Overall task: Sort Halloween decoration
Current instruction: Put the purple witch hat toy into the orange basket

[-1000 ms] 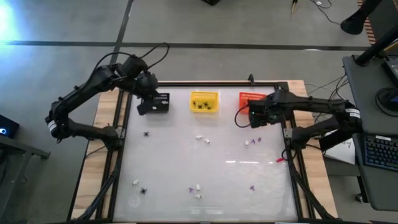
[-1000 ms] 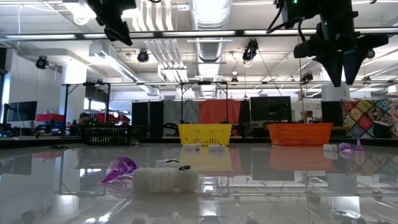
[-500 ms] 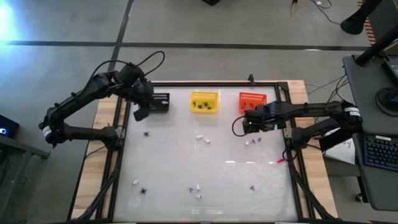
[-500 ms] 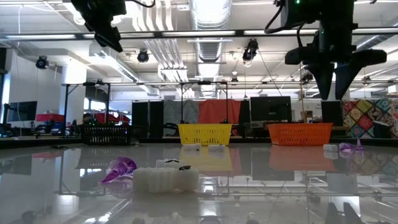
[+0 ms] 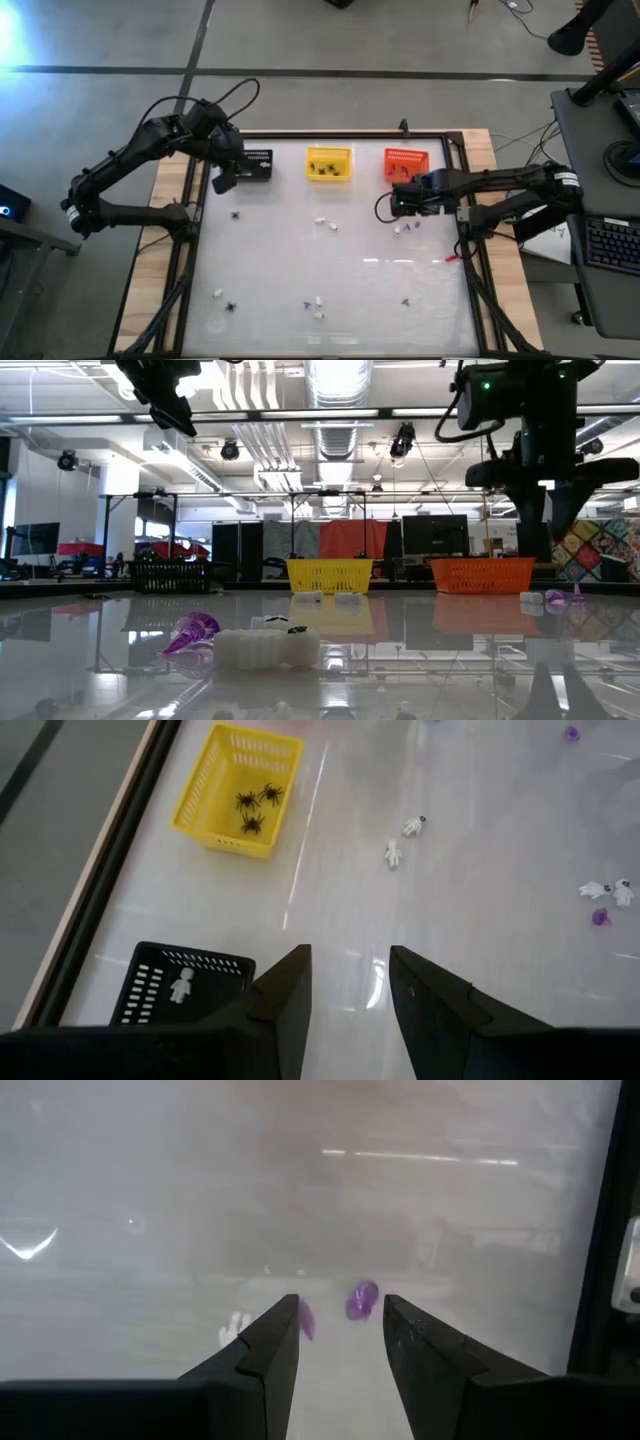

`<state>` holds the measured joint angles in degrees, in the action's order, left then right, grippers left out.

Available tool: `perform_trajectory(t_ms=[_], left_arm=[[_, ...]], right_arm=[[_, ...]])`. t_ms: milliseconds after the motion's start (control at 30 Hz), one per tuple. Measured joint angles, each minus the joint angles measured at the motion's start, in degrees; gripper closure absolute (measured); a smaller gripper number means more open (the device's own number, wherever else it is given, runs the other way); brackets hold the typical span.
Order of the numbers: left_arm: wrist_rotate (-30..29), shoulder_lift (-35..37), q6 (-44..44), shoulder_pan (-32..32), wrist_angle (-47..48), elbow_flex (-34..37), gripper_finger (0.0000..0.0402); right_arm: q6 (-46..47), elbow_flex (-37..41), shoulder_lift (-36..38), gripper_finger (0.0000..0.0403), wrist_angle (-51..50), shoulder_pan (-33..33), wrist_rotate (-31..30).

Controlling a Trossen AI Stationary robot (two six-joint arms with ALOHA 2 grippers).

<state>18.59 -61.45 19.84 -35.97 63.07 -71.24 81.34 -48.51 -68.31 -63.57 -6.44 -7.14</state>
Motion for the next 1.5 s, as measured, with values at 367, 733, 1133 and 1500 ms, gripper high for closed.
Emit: perform_trajectory(t_ms=[367, 733, 1133, 1500], left_arm=[[0.0, 0.0, 0.3, 0.0, 0.0, 0.5, 0.0283], [0.0, 0.0, 0.4, 0.0, 0.0, 0.5, 0.0283], [0.0, 0.0, 0.4, 0.0, -0.1, 0.5, 0.0283], [0.0, 0.0, 0.4, 0.0, -0.5, 0.5, 0.0283]], right_arm=[[6.1, 4.3, 0.0, 0.0266, 1.8, 2.3, 2.6], [9.2, 10.3, 0.0, 0.0266, 8.3, 2.4, 3.0], [11.2, 14.4, 0.0, 0.0266, 13.1, 2.4, 3.2], [11.3, 15.4, 0.0, 0.0337, 16.1, 2.4, 3.2]])
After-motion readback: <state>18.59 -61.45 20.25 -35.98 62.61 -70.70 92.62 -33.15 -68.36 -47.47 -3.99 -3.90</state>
